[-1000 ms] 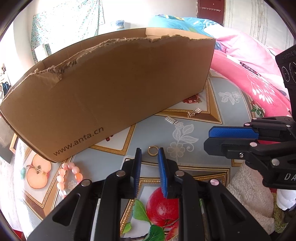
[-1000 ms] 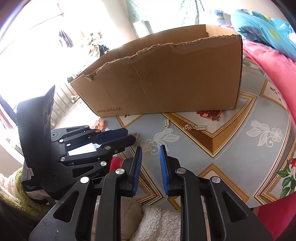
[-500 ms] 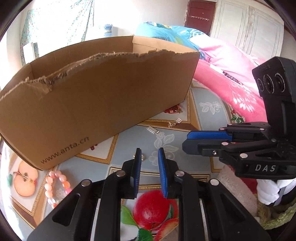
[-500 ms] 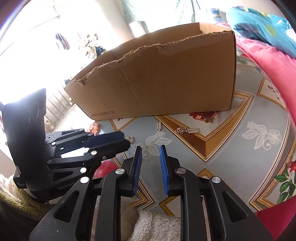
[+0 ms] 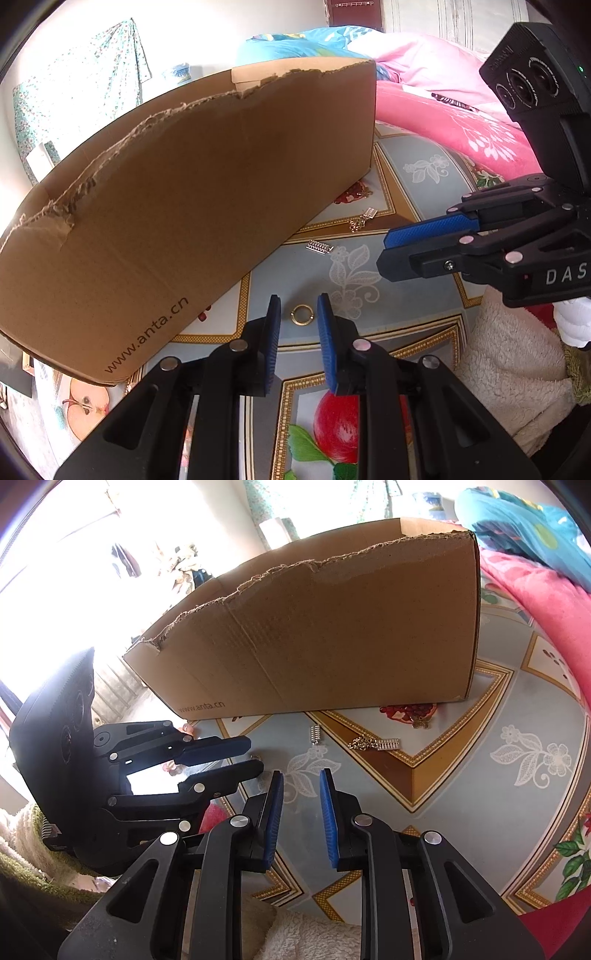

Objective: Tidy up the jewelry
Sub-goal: 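Lower the left tool onto a gold ring and close on it, then close the right tool on the silver spring clasp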

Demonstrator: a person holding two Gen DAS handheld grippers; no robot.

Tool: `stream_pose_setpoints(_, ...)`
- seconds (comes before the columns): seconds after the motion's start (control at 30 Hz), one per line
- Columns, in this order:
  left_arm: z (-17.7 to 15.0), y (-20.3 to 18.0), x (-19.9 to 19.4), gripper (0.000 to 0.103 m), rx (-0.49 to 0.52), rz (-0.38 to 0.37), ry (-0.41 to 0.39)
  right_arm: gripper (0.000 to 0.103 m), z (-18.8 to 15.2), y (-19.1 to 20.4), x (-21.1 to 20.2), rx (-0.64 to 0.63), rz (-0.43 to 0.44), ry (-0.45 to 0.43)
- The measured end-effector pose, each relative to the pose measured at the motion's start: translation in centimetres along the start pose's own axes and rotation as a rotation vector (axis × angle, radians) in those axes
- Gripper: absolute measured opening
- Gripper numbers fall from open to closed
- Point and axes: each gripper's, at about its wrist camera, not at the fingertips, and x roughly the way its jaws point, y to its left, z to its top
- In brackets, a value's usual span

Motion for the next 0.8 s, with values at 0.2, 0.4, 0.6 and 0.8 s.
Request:
stream_pose_setpoints(0.2,-0.2,0.5,-0.1,0.013,-0.014,-0.039,-0.015,0.021,0.2,-0.4,-0.4,-0.014,0.001,-0.005)
stream_pose_setpoints(0.4,-0.2,0.4,-0.1,0.012,-0.03,-0.024,-0.028,0.021,0.8,-0.1,-0.2,-0.031,-0.015,-0.014)
stream_pose_setpoints(0.6,-0.4,0.8,-0.3,0.012,-0.078,-0.02,-0.036,0.021,1.9,1.1,0.9,-0.099,-0.074,-0.01)
stream_pose_setpoints(0.8,-0.3,1.2,-0.9,0.012,-0.113,-0.018,-0.046,0.021,2.8,2.5,2.6,-0.197,-0.154,0.006)
